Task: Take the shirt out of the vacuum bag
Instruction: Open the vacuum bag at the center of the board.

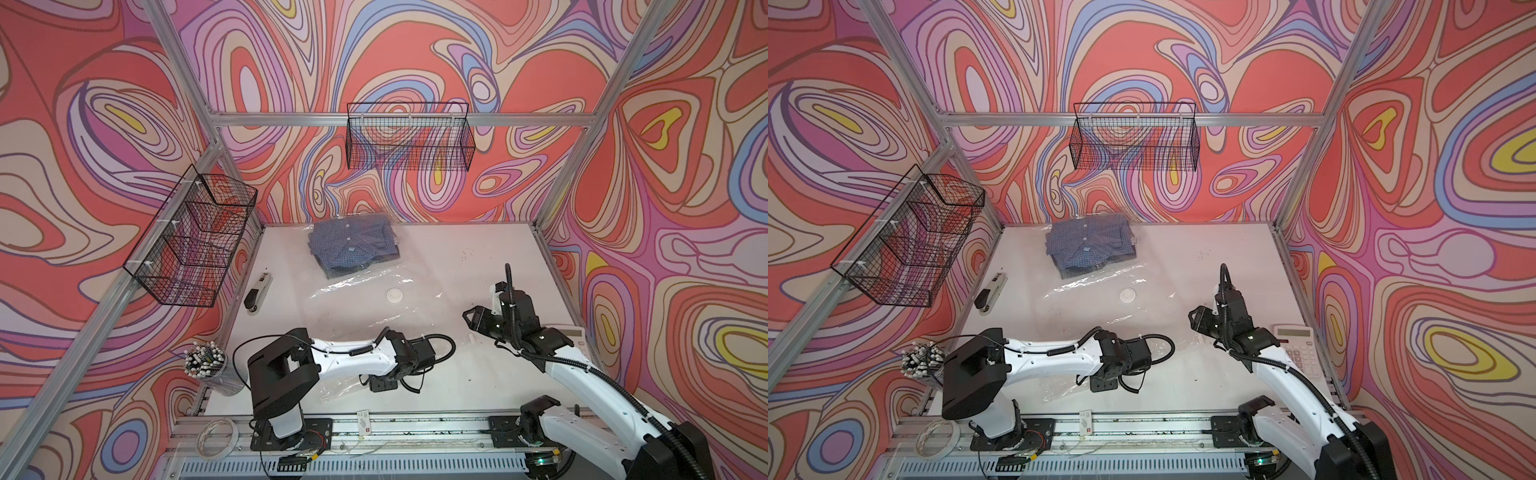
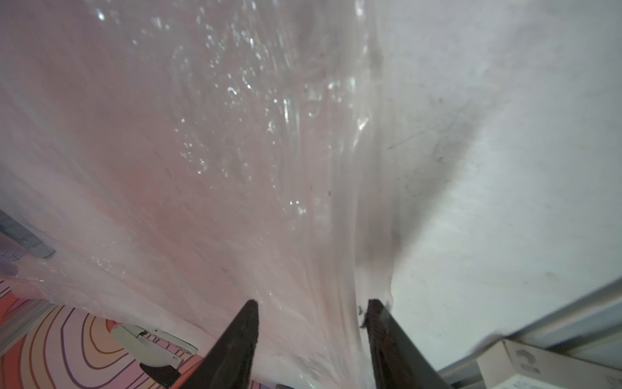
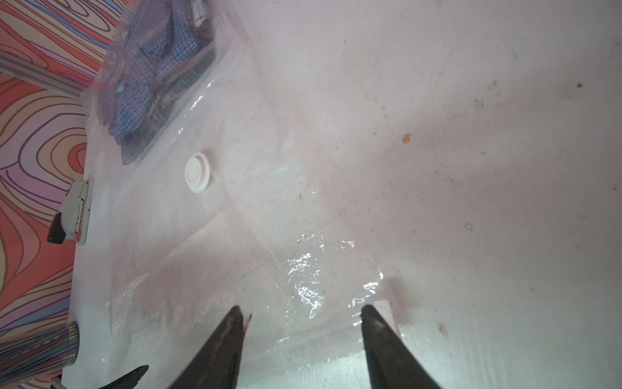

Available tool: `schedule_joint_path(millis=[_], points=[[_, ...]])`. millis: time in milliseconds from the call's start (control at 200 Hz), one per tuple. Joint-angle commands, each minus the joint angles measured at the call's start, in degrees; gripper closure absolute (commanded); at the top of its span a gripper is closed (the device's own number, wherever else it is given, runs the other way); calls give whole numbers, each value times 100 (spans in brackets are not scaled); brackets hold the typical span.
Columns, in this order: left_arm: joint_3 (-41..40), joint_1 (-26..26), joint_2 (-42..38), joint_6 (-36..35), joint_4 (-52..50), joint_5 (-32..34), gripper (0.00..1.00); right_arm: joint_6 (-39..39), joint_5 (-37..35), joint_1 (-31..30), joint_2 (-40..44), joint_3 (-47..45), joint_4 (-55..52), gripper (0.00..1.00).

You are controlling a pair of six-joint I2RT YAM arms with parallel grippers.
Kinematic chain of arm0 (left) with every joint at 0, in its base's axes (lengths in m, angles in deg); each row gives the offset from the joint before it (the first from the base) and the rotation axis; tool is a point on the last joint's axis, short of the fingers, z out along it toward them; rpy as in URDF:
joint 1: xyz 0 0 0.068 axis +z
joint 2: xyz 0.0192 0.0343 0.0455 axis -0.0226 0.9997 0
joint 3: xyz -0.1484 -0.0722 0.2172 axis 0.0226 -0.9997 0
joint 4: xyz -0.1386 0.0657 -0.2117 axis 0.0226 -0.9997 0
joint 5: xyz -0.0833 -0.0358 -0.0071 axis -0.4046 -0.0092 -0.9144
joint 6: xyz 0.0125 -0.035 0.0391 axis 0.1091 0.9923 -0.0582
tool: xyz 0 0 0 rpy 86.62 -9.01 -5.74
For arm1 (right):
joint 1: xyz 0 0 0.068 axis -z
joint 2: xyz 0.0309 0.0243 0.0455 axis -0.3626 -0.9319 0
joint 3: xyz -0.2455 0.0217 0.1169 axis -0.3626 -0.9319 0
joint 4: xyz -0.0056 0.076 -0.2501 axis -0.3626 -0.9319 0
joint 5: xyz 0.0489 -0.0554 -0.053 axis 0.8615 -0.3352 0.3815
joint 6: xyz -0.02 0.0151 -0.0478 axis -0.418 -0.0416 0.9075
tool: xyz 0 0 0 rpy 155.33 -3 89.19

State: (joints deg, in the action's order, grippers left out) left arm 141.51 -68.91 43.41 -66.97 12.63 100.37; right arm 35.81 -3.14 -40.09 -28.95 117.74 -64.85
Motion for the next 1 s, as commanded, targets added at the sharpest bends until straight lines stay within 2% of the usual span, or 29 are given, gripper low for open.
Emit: schedule_joint_path(millis=[0,125,230,285,411,536,646,731,801,997], points=[[-62,-8,290,100,161,316,62,-49,-118,-14,31,43,-131,43],[20,7,524,324,199,454,83,237,-312,-15,-45,344,-633,43],[147,241,212,552,329,434,91,459,-446,-15,49,630,-997,43],[259,467,-36,653,384,359,100,573,-431,-15,137,786,-1152,43],[576,1062,-621,750,565,106,100,878,65,-15,356,1059,-1471,44],[1046,1586,-877,716,726,-137,100,1004,1176,-15,532,1053,-1580,44],[1490,1801,-712,660,772,-236,100,666,2256,-25,550,1019,-1318,48],[1791,1849,-470,713,838,-221,100,53,2782,-185,802,670,-480,49],[2089,1862,-267,797,832,-281,100,-400,2715,-523,974,393,85,49],[2942,1927,40,870,696,-382,100,-1053,1748,-1722,706,-214,1249,50]])
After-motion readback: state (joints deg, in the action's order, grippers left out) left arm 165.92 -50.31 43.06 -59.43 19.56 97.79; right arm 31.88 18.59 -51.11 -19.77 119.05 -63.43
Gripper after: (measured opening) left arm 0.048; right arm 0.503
